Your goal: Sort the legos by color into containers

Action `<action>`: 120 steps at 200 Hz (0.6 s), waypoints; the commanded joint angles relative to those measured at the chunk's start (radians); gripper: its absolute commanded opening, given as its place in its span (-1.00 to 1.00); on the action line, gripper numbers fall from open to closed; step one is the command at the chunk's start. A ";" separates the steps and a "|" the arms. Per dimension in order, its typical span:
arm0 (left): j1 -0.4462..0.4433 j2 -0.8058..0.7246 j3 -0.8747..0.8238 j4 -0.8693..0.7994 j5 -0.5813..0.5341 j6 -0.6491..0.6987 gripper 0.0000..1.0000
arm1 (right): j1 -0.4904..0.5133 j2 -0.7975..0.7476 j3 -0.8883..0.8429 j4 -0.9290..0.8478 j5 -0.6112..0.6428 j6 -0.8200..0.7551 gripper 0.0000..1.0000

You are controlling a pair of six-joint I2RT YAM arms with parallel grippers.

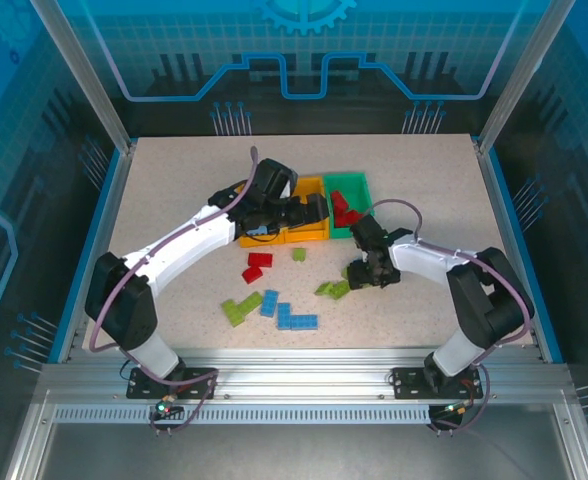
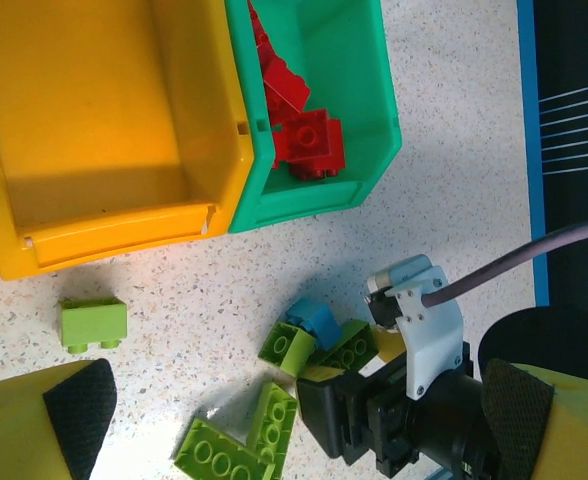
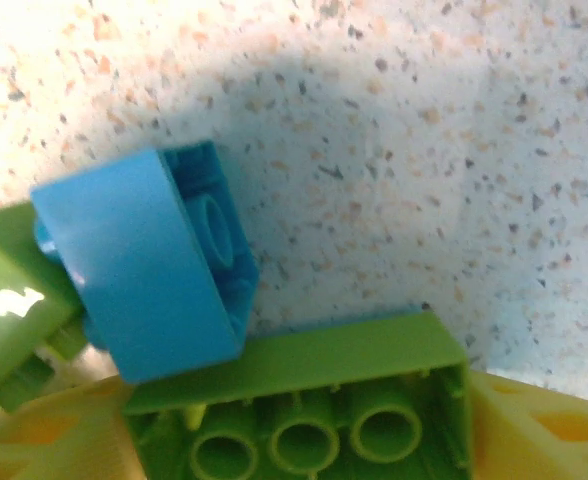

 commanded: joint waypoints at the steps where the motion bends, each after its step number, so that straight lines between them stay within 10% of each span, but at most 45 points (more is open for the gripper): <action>1: 0.016 -0.059 -0.030 0.006 -0.025 -0.012 0.98 | -0.001 -0.027 0.019 -0.017 0.012 0.000 0.23; 67: 0.033 -0.169 -0.200 -0.019 -0.075 -0.019 0.97 | 0.036 -0.198 0.163 -0.151 0.001 -0.003 0.04; 120: 0.026 -0.184 -0.335 -0.043 -0.107 -0.032 0.98 | 0.051 0.016 0.472 -0.125 -0.126 0.001 0.01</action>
